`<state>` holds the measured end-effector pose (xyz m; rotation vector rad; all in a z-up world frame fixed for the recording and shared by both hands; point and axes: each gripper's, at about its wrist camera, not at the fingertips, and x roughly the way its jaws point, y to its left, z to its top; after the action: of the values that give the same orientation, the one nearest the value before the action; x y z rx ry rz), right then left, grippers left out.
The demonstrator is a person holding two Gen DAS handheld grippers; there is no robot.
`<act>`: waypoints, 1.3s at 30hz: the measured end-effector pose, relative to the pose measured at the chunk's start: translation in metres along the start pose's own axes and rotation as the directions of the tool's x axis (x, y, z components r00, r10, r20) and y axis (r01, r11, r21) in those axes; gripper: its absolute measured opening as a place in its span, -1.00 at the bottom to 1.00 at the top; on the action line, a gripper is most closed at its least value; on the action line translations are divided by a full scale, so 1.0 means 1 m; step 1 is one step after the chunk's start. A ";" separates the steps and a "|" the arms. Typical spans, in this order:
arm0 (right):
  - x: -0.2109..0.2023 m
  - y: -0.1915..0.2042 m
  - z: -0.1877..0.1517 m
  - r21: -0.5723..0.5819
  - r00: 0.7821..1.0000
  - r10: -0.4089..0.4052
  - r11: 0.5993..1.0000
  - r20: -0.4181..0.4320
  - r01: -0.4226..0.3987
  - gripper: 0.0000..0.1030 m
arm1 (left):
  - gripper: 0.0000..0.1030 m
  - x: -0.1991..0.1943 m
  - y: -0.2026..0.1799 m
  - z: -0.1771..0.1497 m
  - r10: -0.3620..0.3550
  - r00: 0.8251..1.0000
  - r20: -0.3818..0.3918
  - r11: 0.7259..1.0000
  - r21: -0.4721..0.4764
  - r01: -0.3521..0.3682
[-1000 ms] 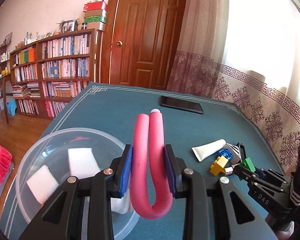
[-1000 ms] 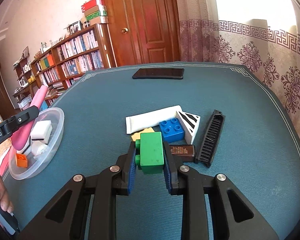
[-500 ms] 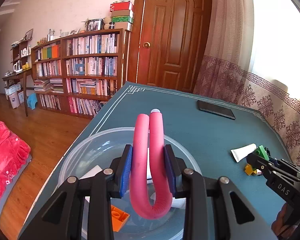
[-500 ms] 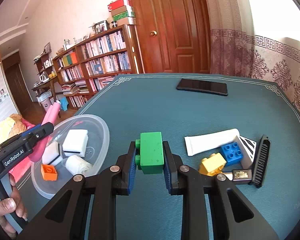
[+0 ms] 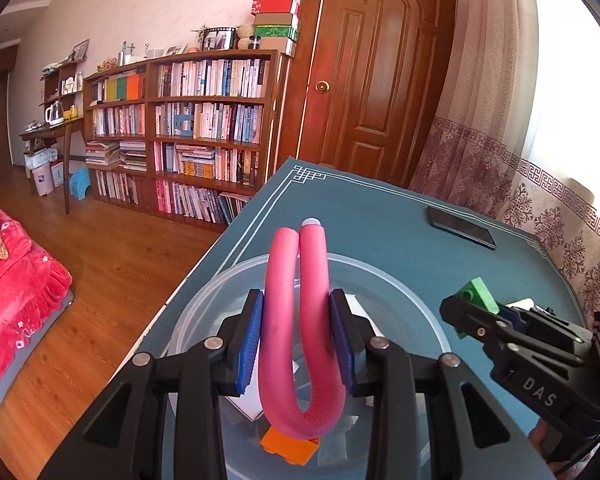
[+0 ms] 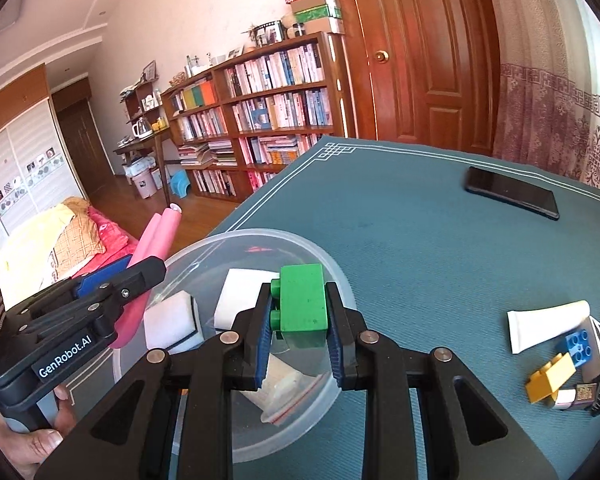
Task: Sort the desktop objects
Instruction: 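Drop the pink tube and green brick into the clear bowl with both tools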
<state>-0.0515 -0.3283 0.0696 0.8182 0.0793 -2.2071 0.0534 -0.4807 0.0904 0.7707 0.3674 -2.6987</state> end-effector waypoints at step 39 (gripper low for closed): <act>-0.067 -0.080 -0.055 0.185 0.988 -0.154 0.972 0.024 0.147 0.20 | 0.99 -0.016 -0.060 -0.018 -0.082 0.996 -0.031 0.993 0.082 0.085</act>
<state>-0.0434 -0.2118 0.0491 0.8948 -0.0849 -2.3985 0.0529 -0.4157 0.0939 0.8348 0.3009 -2.7997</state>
